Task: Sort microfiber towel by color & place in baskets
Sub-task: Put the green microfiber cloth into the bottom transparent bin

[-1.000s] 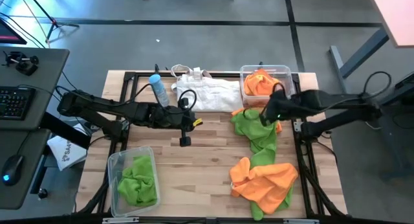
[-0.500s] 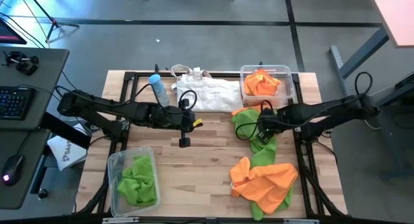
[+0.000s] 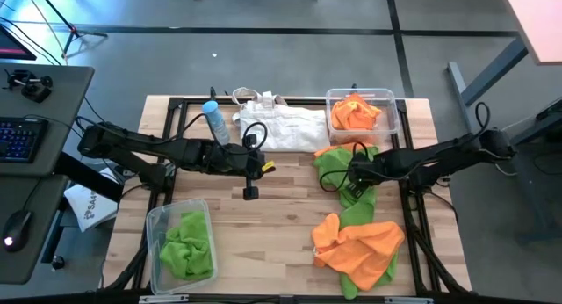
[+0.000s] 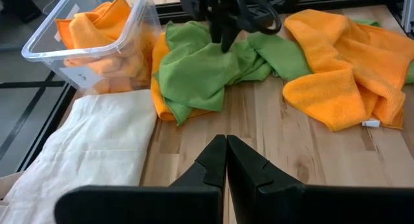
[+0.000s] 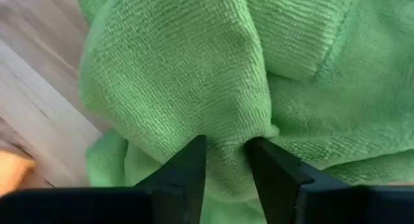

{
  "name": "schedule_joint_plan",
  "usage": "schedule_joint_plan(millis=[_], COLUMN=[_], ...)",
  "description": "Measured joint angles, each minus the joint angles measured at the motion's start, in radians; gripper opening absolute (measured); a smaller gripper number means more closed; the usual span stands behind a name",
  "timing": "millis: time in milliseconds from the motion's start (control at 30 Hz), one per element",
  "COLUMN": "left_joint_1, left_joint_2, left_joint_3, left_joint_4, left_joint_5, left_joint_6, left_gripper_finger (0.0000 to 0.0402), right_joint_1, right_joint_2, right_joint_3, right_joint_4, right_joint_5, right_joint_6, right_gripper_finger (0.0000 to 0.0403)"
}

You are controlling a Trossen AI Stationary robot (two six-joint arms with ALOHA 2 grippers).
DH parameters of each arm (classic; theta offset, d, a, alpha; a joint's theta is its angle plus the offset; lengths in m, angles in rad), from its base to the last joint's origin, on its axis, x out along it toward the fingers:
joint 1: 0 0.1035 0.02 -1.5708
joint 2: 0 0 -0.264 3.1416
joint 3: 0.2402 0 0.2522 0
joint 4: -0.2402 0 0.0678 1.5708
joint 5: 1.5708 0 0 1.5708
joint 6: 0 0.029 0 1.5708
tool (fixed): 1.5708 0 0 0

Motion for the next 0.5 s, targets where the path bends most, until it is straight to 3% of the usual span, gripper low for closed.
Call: schedule_joint_plan(millis=[200,400,500], left_joint_1=[0.000,0.000,0.000], left_joint_2=[0.000,0.000,0.000], left_joint_3=[0.000,0.000,0.000], left_joint_4=[0.001,0.010,0.027], left_joint_5=[0.000,0.000,-0.001], left_joint_6=[0.000,0.000,0.002], left_gripper_finger=[0.0000,0.0000,0.0000], right_joint_1=[0.000,0.001,0.017], right_joint_2=[0.000,-0.007,-0.016], right_joint_3=[-0.010,0.057,0.149], right_joint_4=[0.000,-0.025,-0.087], right_joint_5=[-0.026,-0.081,-0.056], right_joint_6=[0.018,0.025,0.023], right_gripper_finger=[0.0013,0.0007,0.0006])
